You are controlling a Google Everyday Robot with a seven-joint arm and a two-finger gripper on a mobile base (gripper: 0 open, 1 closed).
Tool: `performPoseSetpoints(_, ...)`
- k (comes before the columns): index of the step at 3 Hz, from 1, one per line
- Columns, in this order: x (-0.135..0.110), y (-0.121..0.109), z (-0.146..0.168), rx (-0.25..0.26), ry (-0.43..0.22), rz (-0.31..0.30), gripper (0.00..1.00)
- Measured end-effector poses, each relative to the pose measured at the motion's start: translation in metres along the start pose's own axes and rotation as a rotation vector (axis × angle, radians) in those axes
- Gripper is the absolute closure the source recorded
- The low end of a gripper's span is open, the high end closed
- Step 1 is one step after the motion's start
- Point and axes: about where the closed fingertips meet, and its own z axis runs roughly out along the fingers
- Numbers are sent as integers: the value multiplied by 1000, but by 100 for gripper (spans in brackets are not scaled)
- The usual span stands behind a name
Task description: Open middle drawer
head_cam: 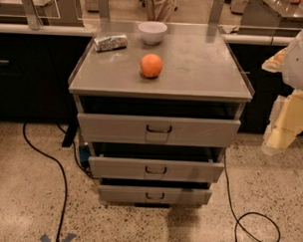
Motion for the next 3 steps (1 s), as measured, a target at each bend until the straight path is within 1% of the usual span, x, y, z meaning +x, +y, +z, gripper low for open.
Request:
performPoseSetpoints(1, 0, 0, 0, 0, -1, 0, 0)
performPoseSetpoints(2, 0, 2, 4, 4, -27, -9, 0)
performPoseSetpoints(3, 5, 2, 23, -4, -50, -7, 0)
